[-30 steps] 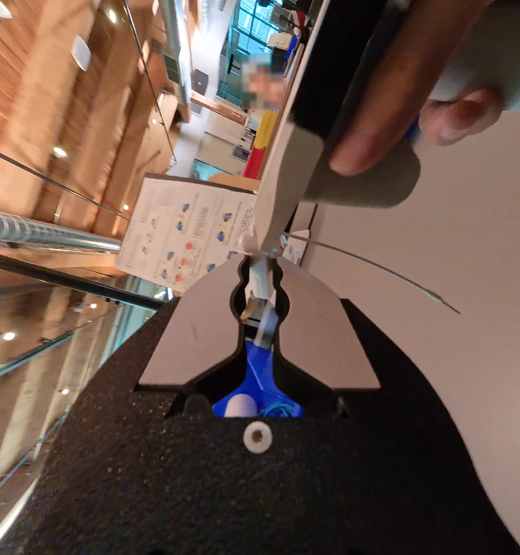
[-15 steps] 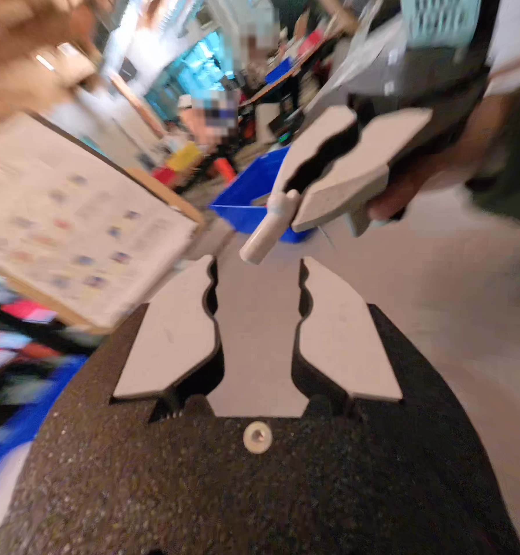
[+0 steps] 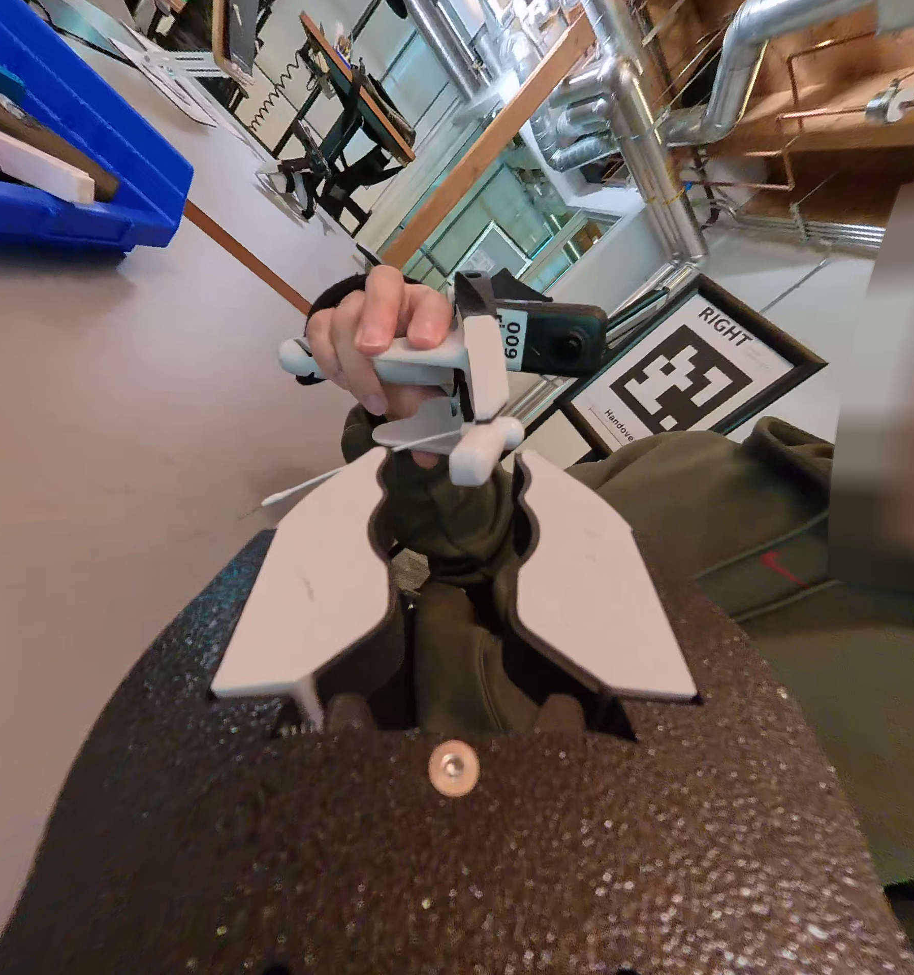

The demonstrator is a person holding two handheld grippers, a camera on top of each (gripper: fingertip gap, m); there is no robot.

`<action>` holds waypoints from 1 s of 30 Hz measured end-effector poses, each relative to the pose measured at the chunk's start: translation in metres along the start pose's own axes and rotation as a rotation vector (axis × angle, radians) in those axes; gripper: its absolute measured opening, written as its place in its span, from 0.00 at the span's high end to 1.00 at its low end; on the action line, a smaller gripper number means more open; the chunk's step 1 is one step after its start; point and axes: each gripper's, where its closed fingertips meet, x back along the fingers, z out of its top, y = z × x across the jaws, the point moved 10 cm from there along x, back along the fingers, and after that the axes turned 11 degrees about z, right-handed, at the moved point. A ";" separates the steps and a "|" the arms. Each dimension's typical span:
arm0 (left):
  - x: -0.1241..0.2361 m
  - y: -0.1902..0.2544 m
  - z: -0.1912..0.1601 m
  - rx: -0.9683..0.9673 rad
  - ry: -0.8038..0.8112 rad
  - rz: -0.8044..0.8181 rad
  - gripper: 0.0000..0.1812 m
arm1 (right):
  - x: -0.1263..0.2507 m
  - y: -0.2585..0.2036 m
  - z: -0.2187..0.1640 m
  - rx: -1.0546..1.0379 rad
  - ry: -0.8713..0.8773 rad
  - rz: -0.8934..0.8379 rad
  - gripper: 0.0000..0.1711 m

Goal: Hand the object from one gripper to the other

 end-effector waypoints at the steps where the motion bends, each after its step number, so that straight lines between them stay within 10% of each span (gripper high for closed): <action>1: 0.001 -0.001 0.000 0.008 0.002 -0.004 0.79 | -0.002 -0.001 0.000 0.009 -0.017 0.011 0.92; 20: 0.008 -0.003 -0.001 -0.093 0.025 0.010 0.92 | -0.009 -0.002 -0.005 0.077 -0.177 -0.031 0.92; 30: 0.026 0.025 0.006 -0.885 0.293 0.283 0.92 | -0.008 0.016 -0.017 -0.611 0.114 -0.054 0.70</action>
